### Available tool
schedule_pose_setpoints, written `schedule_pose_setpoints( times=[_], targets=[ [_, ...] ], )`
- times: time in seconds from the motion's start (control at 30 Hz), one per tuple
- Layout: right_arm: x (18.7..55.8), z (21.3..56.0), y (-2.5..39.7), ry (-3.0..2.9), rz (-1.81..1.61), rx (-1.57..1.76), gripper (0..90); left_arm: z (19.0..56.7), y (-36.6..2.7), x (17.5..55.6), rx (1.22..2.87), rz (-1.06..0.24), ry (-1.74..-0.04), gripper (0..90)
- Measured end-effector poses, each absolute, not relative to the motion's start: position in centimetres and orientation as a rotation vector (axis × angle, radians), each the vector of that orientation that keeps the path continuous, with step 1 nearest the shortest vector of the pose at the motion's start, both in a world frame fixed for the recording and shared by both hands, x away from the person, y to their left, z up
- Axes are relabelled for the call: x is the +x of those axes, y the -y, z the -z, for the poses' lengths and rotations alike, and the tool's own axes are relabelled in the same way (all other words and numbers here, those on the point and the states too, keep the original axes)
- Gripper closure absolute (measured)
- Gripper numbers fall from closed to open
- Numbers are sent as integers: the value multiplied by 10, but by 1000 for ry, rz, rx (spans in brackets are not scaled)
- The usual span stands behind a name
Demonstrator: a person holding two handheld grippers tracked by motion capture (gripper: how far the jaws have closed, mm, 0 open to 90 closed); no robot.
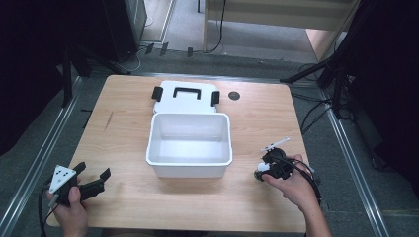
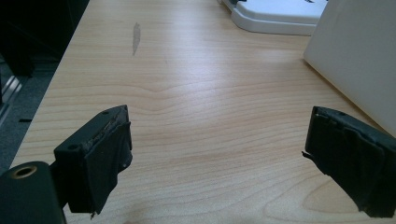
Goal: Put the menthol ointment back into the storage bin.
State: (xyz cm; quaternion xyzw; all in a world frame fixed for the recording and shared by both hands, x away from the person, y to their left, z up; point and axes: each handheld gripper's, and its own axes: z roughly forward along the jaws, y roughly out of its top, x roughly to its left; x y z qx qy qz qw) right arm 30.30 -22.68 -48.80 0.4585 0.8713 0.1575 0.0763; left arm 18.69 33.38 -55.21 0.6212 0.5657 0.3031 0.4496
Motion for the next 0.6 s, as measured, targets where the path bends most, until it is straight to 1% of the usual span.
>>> schedule_pose_setpoints(
  times=[0.23, 0.47, 0.5, 0.53, 0.6],
  targets=[
    [303, 479, 222, -2654, -460, 1353, 509, 552, -333, 187, 1539, -753, -1400, 82],
    [305, 444, 216, -2657, -500, 1330, 510, 552, -333, 187, 1539, -757, -1401, 82],
    [305, 444, 216, -2657, -500, 1330, 510, 552, -333, 187, 1539, -757, -1401, 82],
    [307, 434, 214, -2660, -497, 1324, 510, 552, -333, 187, 1541, -755, -1401, 82],
    [308, 426, 212, -2658, -501, 1318, 510, 552, -333, 187, 1540, -755, -1402, 82]
  ],
)
